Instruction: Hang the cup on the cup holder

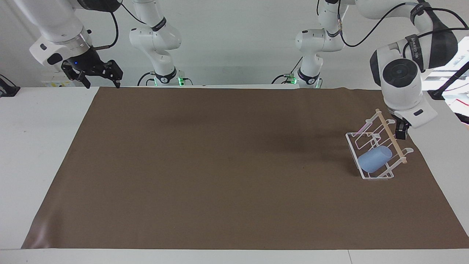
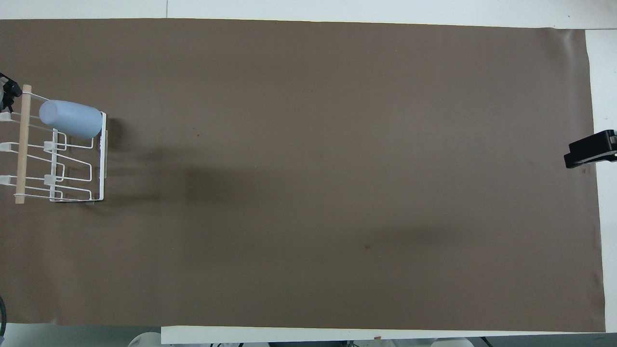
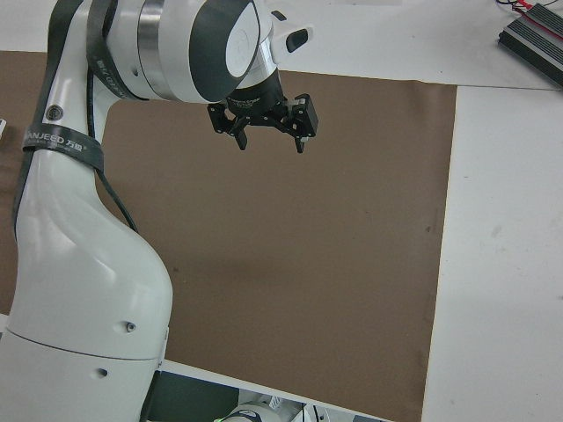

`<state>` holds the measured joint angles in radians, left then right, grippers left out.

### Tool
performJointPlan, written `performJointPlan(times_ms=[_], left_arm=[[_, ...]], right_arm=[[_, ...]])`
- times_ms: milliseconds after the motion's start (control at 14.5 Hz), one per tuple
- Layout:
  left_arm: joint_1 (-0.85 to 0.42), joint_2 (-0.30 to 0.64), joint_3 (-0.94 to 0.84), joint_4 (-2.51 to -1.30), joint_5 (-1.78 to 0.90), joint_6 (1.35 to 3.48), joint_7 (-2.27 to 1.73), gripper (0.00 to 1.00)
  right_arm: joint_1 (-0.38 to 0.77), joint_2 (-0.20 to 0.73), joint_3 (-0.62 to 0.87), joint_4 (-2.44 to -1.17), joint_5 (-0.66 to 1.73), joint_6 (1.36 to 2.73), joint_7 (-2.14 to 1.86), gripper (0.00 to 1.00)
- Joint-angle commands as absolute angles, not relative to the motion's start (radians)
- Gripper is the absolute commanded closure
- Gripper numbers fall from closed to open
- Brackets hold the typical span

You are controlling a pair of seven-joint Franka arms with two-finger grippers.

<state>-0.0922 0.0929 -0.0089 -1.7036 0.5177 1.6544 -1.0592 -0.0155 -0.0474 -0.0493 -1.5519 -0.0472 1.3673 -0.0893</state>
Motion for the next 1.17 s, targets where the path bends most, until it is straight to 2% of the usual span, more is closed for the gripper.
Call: performJointPlan(times_ms=[0, 207, 483, 690, 897, 1103], left_arm=[[-0.061, 0.022, -0.011, -1.707, 0.318, 1.622, -0.826, 0.0], [-0.055, -0.021, -0.011, -1.707, 0.136, 1.516, -0.604, 0.0], [-0.066, -0.012, -0.023, -1.649, -0.033, 1.461, -0.305, 0.0], [-0.136, -0.006, -0.023, -1.626, -0.037, 1.468, -0.137, 0.0], [-0.146, 0.047, -0.025, -1.51, -0.037, 1.401, -0.132, 0.0], [-0.166, 0.061, -0.025, -1.494, -0.035, 1.411, -0.132, 0.0]], right_arm=[[-0.015, -0.071, -0.052, -1.578, -0.046, 1.367, -0.095, 0.0], [-0.015, -0.071, -0.051, -1.578, -0.046, 1.367, -0.095, 0.0], [-0.015, -0.071, -0.051, -1.578, -0.046, 1.367, -0.095, 0.0], [-0.015, -0.071, -0.051, -1.578, -0.046, 1.367, -0.095, 0.0], [-0.017, -0.071, -0.051, -1.578, -0.046, 1.367, -0.095, 0.0], [-0.015, -0.071, -0.052, -1.578, -0.046, 1.367, -0.095, 0.0]])
